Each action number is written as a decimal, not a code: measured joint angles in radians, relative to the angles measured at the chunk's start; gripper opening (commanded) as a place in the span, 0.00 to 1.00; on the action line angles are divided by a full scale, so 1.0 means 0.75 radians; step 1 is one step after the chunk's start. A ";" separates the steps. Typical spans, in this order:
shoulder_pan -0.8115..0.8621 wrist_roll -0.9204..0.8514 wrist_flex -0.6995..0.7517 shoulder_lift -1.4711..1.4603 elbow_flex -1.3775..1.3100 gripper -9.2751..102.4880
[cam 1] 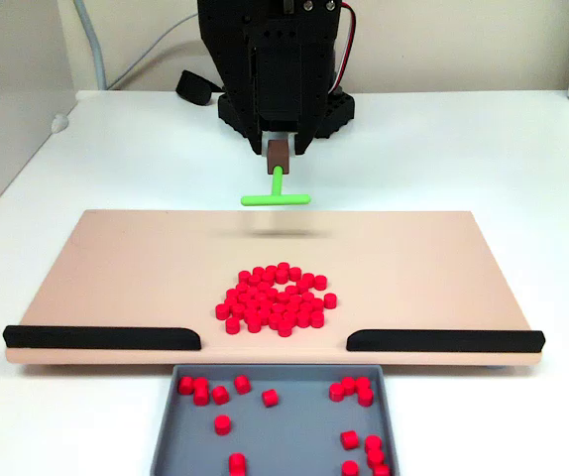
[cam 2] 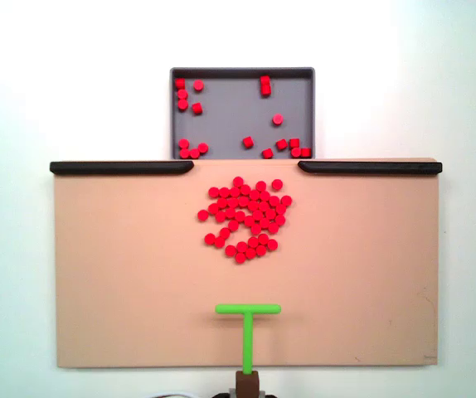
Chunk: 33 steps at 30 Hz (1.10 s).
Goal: Push granules from bottom to the grey container
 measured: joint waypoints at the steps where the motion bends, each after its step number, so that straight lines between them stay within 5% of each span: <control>1: 0.004 0.000 -0.008 0.000 0.000 0.08; 33: 0.010 -0.020 -0.168 -0.131 0.027 0.08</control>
